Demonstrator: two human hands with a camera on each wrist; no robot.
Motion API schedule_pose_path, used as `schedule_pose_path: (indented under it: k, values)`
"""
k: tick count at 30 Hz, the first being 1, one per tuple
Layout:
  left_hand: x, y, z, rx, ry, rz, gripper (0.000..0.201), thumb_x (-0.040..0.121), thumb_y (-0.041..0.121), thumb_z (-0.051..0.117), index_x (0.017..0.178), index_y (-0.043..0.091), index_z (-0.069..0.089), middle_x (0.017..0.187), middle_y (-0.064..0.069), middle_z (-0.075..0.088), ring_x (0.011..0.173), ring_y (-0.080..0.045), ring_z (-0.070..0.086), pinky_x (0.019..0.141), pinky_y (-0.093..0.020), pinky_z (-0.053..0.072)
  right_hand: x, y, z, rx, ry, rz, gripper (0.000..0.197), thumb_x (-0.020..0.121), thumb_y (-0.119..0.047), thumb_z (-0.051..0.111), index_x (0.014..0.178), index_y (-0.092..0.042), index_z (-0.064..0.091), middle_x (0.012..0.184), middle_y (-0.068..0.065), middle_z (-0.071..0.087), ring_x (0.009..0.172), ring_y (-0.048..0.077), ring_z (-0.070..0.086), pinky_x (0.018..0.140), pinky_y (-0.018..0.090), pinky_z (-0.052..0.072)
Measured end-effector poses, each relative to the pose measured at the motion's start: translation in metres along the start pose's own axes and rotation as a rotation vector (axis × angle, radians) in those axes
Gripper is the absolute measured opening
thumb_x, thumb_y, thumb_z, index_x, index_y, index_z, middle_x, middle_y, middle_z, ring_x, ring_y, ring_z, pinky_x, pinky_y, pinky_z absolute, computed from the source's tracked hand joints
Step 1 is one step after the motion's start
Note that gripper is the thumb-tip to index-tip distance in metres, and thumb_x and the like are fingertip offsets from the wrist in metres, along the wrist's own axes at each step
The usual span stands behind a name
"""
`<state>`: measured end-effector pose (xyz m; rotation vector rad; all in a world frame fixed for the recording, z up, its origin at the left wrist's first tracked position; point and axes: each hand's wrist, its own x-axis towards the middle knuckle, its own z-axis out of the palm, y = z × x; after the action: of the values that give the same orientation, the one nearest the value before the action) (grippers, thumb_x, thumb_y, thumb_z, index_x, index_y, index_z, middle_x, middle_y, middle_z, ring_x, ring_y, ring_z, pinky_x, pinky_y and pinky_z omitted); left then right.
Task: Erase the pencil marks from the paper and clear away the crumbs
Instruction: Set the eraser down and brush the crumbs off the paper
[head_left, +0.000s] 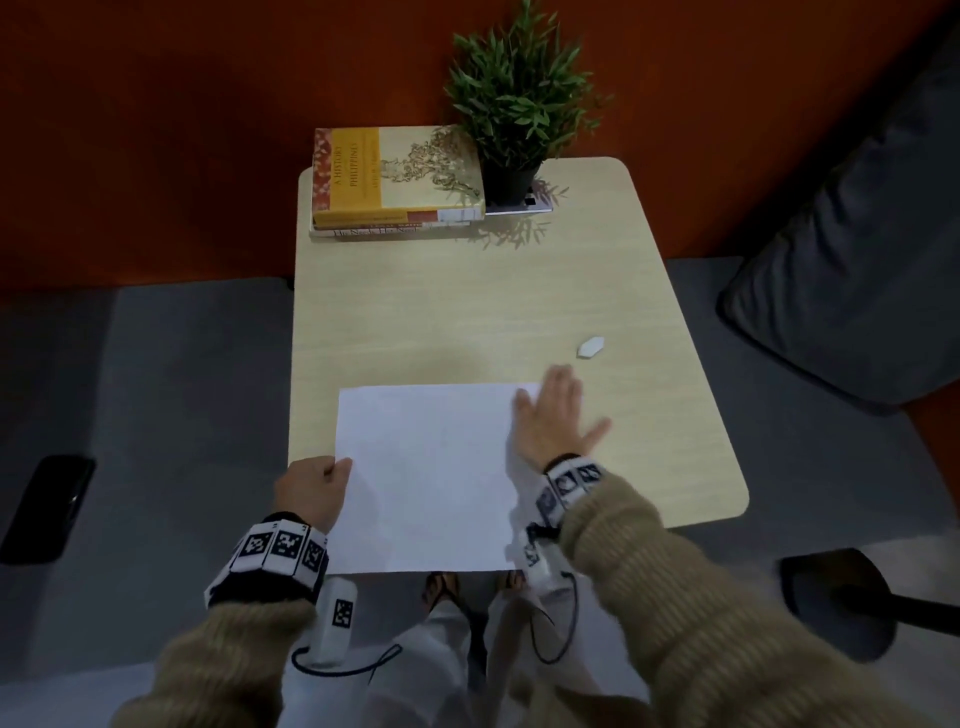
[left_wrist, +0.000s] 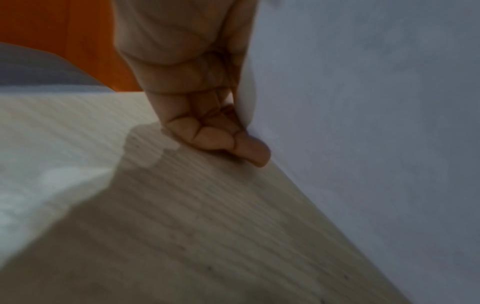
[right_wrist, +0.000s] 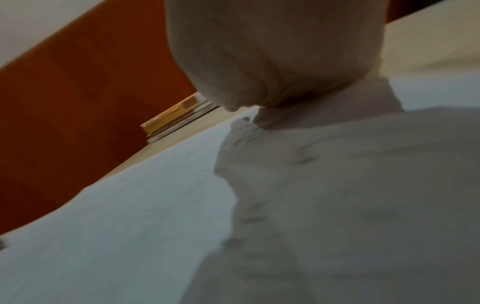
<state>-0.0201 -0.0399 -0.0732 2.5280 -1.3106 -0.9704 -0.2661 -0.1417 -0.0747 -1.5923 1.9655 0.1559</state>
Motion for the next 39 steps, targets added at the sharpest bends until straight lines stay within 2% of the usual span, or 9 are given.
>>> schedule_pose_path:
  k: [2,7,14,20,27,30,33,36,39]
  values:
    - [0.0,-0.001,0.001,-0.012,0.02,0.003,0.047,0.097,0.026,0.044,0.054,0.01,0.036,0.053,-0.006,0.04,0.053,-0.02,0.037,0.05,-0.028,0.027,-0.015,0.012,-0.008,-0.016,0.041,0.026,0.067,0.095,-0.053,0.007,0.143,-0.014,-0.018,0.152,0.001,-0.025,0.139,0.015,-0.019,0.107,0.066,-0.008]
    - [0.001,-0.002,0.004,-0.025,0.026,0.002,0.049,0.097,0.025,0.045,0.05,0.011,0.036,0.051,-0.005,0.041,0.055,-0.023,0.04,0.052,-0.029,0.026,-0.08,-0.029,0.048,-0.134,-0.093,-0.486,0.06,0.095,-0.052,0.002,0.143,-0.022,-0.018,0.151,-0.006,-0.025,0.138,0.015,-0.021,0.107,0.064,-0.012]
    - [-0.002,-0.003,0.005,-0.03,0.053,0.002,0.045,0.097,0.028,0.044,0.058,0.005,0.046,0.06,-0.013,0.05,0.063,-0.029,0.047,0.059,-0.029,0.033,-0.038,0.051,0.006,-0.142,0.073,-0.048,0.064,0.094,-0.053,0.005,0.143,-0.019,-0.019,0.153,0.0,-0.023,0.139,0.017,-0.019,0.107,0.065,-0.009]
    - [-0.005,0.0,0.006,-0.004,0.083,0.019,0.047,0.098,0.028,0.043,0.056,0.007,0.041,0.055,-0.009,0.043,0.061,-0.027,0.044,0.058,-0.03,0.029,-0.09,-0.015,0.054,-0.203,-0.069,-0.505,0.062,0.096,-0.051,0.009,0.143,-0.021,-0.017,0.15,-0.007,-0.025,0.139,0.014,-0.02,0.103,0.059,-0.021]
    - [-0.006,-0.001,0.007,-0.031,0.083,0.013,0.048,0.098,0.029,0.042,0.054,0.009,0.039,0.056,-0.008,0.044,0.066,-0.029,0.047,0.062,-0.029,0.033,-0.038,0.055,0.002,-0.157,0.103,-0.076,0.064,0.094,-0.052,0.004,0.144,-0.016,-0.016,0.154,0.002,-0.02,0.14,0.018,-0.015,0.106,0.067,-0.007]
    - [-0.007,0.002,0.007,-0.013,0.098,0.025,0.048,0.099,0.027,0.041,0.054,0.011,0.037,0.061,-0.01,0.047,0.069,-0.03,0.049,0.065,-0.03,0.035,-0.077,0.023,0.023,-0.218,0.178,-0.387,0.063,0.096,-0.048,0.009,0.146,-0.01,-0.003,0.156,0.006,-0.006,0.142,0.02,-0.003,0.104,0.067,-0.004]
    - [-0.009,0.006,0.008,0.042,0.107,0.051,0.044,0.1,0.025,0.037,0.061,0.006,0.041,0.071,-0.015,0.052,0.075,-0.034,0.054,0.068,-0.033,0.037,-0.131,-0.004,0.073,-0.217,-0.111,-0.635,0.062,0.096,-0.051,0.01,0.146,-0.02,-0.01,0.153,-0.002,-0.017,0.14,0.017,-0.014,0.106,0.065,-0.011]
    - [-0.009,0.005,0.01,0.064,0.108,0.054,0.043,0.1,0.026,0.036,0.063,0.006,0.041,0.076,-0.02,0.057,0.074,-0.032,0.051,0.069,-0.034,0.037,-0.123,0.024,0.08,-0.298,-0.097,-0.613,0.06,0.092,-0.054,-0.002,0.144,-0.027,-0.015,0.151,-0.008,-0.022,0.14,0.016,-0.017,0.106,0.067,-0.004]
    - [-0.012,0.005,0.011,0.063,0.112,0.051,0.041,0.101,0.027,0.035,0.067,0.005,0.043,0.075,-0.018,0.054,0.072,-0.03,0.047,0.069,-0.034,0.036,-0.081,0.073,0.048,-0.235,0.05,-0.316,0.06,0.093,-0.054,0.001,0.142,-0.026,-0.019,0.151,-0.006,-0.024,0.14,0.019,-0.015,0.104,0.067,-0.01]
